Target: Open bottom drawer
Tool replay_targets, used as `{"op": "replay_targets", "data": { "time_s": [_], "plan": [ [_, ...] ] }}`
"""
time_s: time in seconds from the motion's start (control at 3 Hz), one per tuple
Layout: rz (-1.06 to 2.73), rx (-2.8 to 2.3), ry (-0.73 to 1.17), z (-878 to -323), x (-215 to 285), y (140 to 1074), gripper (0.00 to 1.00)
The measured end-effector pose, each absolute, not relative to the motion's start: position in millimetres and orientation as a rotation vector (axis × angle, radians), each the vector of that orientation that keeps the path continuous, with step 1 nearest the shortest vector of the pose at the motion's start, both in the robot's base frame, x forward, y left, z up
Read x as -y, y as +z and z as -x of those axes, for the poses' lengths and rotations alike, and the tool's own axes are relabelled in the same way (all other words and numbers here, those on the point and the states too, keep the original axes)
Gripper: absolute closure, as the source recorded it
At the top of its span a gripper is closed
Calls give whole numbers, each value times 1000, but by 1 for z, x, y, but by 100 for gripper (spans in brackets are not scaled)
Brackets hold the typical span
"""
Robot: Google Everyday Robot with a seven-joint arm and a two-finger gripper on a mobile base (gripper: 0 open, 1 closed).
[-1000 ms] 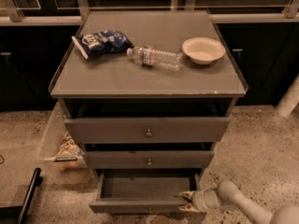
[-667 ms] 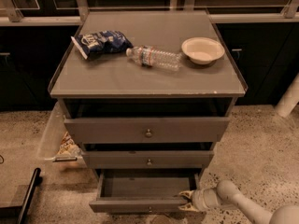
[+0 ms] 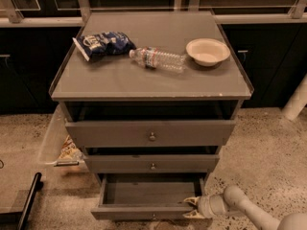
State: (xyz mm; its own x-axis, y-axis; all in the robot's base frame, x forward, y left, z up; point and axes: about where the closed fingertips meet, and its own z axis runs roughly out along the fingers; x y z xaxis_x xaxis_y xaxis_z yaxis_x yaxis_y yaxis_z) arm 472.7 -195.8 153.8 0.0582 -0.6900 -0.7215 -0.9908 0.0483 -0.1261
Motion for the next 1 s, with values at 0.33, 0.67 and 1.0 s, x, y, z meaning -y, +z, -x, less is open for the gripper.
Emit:
{"op": "replay_targets", "data": {
  "time_s": [0.33,0.67,1.0],
  "plan": [
    [1704,-1694,604,-473,195,156,38],
    [1697,-1687,620,-456,203,155,61],
    [1697,-1687,620,-456,203,155,67]
  ]
}}
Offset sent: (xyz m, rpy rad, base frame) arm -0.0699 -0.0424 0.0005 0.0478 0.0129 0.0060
